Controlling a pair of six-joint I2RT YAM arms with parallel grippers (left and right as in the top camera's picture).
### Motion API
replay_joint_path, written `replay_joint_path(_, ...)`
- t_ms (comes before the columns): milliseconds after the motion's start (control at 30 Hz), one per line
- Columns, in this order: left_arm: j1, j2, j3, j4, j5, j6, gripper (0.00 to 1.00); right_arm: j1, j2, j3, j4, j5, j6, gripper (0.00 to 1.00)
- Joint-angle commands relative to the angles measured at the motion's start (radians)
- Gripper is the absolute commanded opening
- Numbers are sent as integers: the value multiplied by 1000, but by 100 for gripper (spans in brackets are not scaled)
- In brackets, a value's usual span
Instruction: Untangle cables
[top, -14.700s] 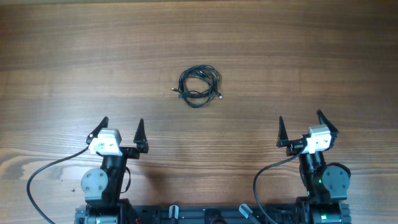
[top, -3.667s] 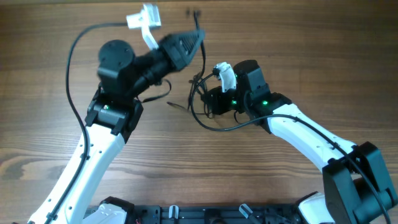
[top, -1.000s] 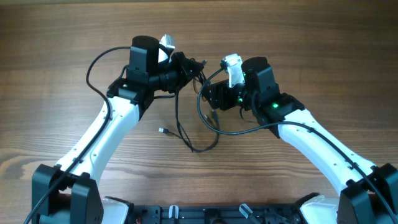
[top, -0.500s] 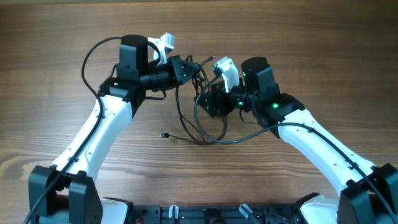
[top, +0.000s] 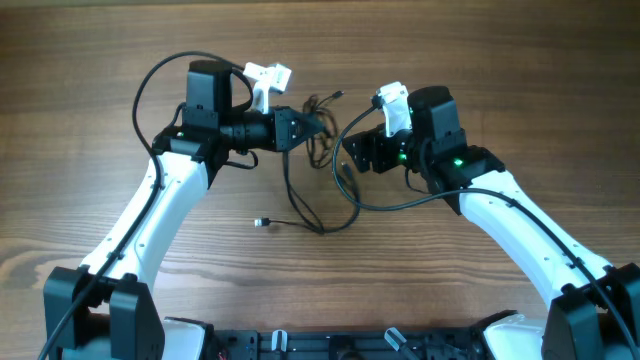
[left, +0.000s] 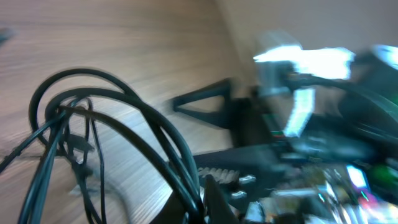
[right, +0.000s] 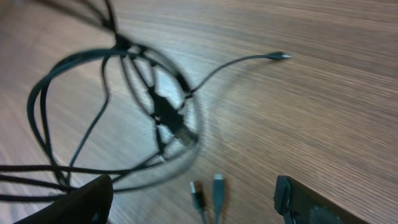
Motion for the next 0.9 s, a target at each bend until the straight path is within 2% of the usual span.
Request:
replay_joint_path(0,4,2,5,103,298,6,4,1,-10,7,3,-125,-103,85)
replay_joint_path(100,4,2,5,126,357,-32,4,1,-10,7,18,-127,-126,85)
replay_joint_path(267,4,2,5,125,437,-32,4,1,-10,7,96,-127,-125,82)
replay_joint_path(400,4,2,5,125,489,-37,4,1,-10,7,165,-127,-122,62)
replay_joint_path(533,4,2,5,125,487,-39,4,1,-10,7,171,-127,-106,32)
replay_joint_path(567,4,2,5,125,475,-39,4,1,-10,7,171,-127,-89,28)
replay_joint_path(733,4,2,5,111,353,-39,4,1,-10,7,171,-128,-87,24)
replay_joint_path(867,4,2,5,87,283,-39,4,1,-10,7,176,-135,-83,28)
